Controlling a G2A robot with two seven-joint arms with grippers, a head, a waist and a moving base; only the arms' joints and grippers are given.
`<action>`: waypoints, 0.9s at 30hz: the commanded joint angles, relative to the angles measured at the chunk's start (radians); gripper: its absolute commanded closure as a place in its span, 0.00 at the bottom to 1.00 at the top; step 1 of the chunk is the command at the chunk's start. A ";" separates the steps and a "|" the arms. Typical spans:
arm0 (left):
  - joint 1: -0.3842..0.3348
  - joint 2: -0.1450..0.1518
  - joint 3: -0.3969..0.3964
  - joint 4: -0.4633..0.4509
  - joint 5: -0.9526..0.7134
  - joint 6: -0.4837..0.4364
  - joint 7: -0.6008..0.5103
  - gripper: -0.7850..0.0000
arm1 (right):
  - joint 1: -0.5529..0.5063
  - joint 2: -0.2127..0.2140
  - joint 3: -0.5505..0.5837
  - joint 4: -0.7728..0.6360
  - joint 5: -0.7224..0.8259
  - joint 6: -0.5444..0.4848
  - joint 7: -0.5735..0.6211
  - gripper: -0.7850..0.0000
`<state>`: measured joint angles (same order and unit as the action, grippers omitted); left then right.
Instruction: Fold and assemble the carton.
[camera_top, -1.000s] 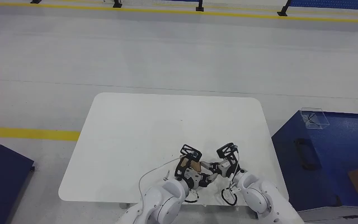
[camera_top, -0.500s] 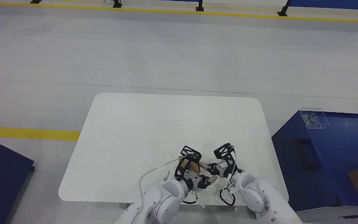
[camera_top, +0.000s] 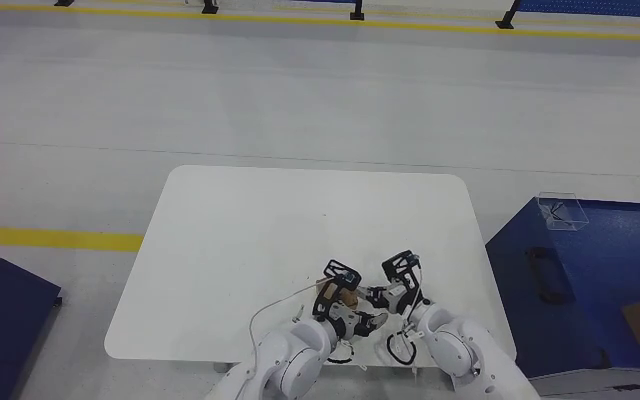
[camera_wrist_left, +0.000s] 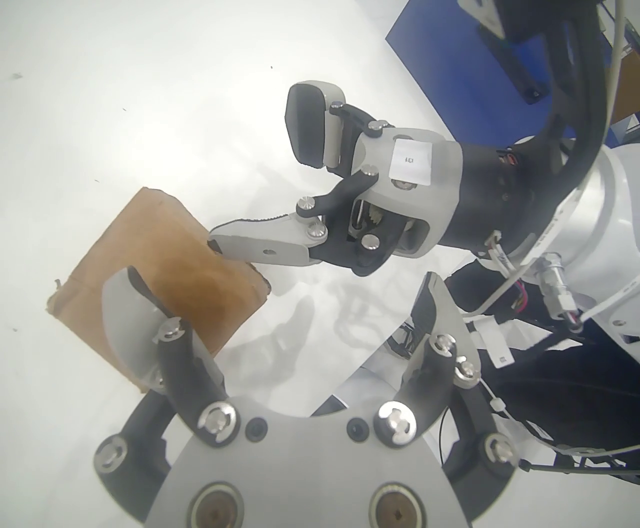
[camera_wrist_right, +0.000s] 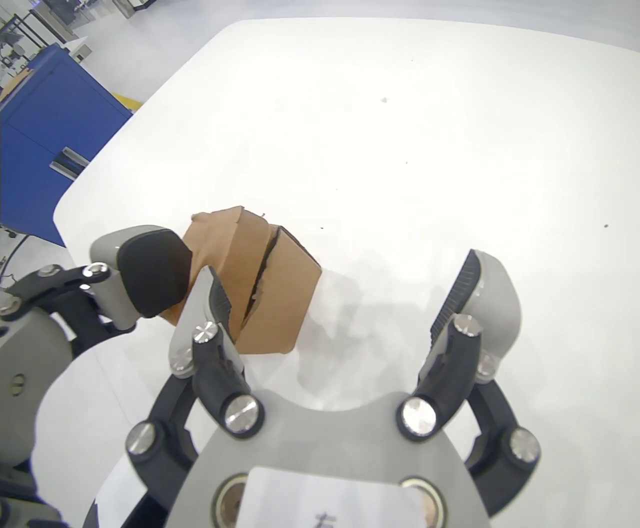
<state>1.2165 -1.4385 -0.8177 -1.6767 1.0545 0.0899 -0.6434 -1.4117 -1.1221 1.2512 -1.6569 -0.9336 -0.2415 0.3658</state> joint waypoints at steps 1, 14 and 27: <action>0.007 0.002 -0.006 0.001 0.004 -0.004 0.003 0.00 | 0.002 0.001 -0.006 0.001 -0.027 0.000 0.013 0.00; 0.017 0.000 -0.011 -0.022 0.001 -0.001 0.020 0.00 | 0.012 -0.005 0.005 0.009 0.013 0.019 -0.006 0.00; 0.030 -0.002 -0.018 -0.039 0.002 -0.005 0.034 0.00 | 0.033 -0.011 -0.005 0.052 -0.017 0.028 -0.024 0.00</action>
<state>1.2443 -1.4407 -0.8329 -1.7146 1.0562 0.0871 -0.6079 -1.3798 -1.1320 1.2489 -1.6070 -0.9521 -0.2129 0.3414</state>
